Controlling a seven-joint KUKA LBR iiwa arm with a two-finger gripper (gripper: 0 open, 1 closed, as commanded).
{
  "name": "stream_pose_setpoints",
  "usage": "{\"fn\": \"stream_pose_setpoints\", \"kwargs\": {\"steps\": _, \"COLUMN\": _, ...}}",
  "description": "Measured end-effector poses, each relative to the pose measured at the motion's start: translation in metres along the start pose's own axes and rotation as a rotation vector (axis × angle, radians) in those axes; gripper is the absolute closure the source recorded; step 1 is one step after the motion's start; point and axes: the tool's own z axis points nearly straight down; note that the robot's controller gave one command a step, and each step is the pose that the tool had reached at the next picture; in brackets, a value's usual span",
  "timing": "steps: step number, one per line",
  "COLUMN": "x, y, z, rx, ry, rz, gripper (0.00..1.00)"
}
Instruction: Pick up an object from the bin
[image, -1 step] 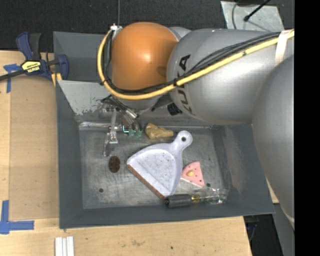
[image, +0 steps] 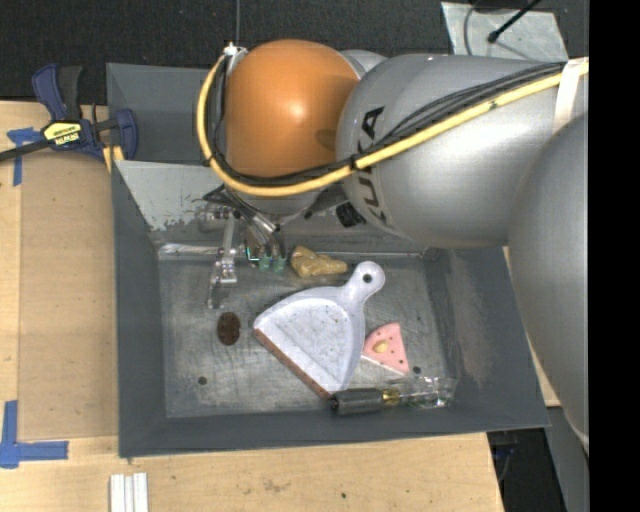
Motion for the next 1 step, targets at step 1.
{"fn": "stream_pose_setpoints", "kwargs": {"steps": 1, "x": 0.0154, "y": -0.0332, "z": 0.03, "rx": -0.001, "ry": -0.003, "rz": -0.101, "gripper": 0.0}}
